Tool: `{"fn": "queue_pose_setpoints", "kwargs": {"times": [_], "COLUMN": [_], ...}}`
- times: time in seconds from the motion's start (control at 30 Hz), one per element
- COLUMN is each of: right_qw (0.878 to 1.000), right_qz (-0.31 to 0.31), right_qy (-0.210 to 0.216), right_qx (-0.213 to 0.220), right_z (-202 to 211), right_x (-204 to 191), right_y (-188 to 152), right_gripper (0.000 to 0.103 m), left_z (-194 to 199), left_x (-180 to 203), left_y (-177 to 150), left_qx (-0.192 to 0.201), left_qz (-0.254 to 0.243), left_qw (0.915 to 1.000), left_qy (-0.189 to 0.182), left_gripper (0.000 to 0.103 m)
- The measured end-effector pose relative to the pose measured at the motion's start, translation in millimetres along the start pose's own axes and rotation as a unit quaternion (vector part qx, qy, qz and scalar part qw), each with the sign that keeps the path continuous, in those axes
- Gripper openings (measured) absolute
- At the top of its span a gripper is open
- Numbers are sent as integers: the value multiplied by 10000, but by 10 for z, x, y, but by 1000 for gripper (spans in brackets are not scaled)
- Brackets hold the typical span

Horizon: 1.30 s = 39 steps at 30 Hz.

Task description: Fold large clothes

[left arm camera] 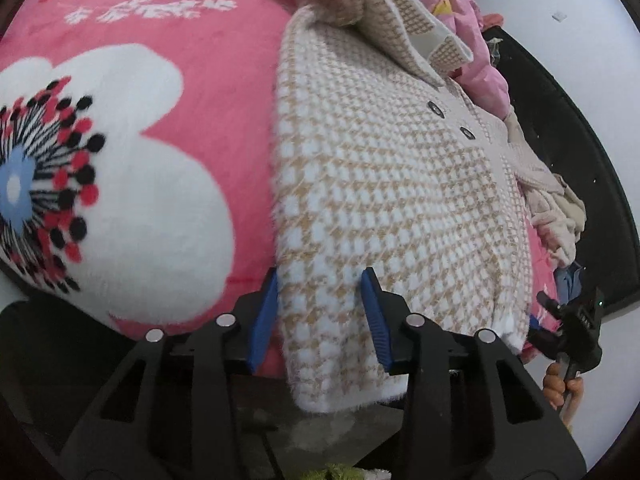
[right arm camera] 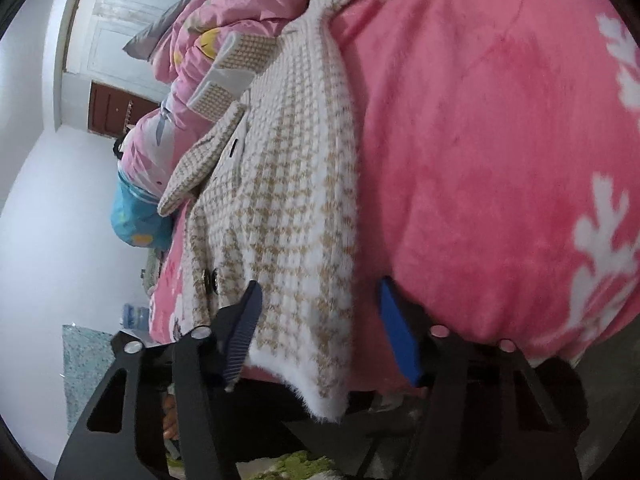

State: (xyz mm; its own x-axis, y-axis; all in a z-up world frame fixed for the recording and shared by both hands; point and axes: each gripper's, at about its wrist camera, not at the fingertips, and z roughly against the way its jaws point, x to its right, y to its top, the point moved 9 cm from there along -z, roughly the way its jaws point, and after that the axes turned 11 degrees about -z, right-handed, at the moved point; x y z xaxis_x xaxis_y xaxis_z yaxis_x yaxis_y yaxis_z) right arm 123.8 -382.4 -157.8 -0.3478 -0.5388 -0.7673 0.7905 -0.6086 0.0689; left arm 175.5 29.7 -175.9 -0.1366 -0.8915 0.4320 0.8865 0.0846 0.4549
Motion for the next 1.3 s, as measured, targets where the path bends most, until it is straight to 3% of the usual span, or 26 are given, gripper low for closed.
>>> {"fn": "queue_pose_setpoints", "kwargs": {"times": [0.17,0.3,0.4,0.53,0.67,0.83,0.97,1.03,1.13,1.23,1.3], "right_qw": [9995,9995,9985,9923,9829,9806,9839,9860,9829,9642,9480], "right_qz": [0,77,425,1112,1580,1739,1644,1542,1454,1492,1676], "right_qy": [-38,-147,-323,-199,2,164,99,-205,-1071,-2185,-2684], "right_qx": [-309,-269,-98,512,948,886,691,604,356,157,337], "right_z": [-161,-265,-131,384,932,1275,1483,1406,1076,796,847], "right_x": [38,123,-20,-507,-901,-962,-652,-388,30,331,359], "right_y": [-221,-304,-312,-199,-66,-243,-633,-776,-838,-785,-722], "right_gripper": [36,19,9,8,8,7,7,7,9,23,40], "left_z": [-123,-147,-12,411,883,1326,1402,1259,852,555,581], "left_x": [4,19,100,347,531,667,612,495,299,117,41], "left_y": [2,13,44,189,363,226,-237,-449,-761,-922,-941], "left_qx": [-27,43,146,486,749,686,214,-37,-561,-952,-956], "left_qz": [-9,-66,-498,-1230,-1550,-1946,-1975,-1889,-1745,-1698,-1705], "left_qw": [9999,9992,9951,9837,9784,9734,9759,9773,9777,9726,9710], "left_qy": [163,397,842,1221,1141,993,899,962,1028,1267,1379], "left_gripper": [40,38,15,8,7,7,7,8,11,20,22]}}
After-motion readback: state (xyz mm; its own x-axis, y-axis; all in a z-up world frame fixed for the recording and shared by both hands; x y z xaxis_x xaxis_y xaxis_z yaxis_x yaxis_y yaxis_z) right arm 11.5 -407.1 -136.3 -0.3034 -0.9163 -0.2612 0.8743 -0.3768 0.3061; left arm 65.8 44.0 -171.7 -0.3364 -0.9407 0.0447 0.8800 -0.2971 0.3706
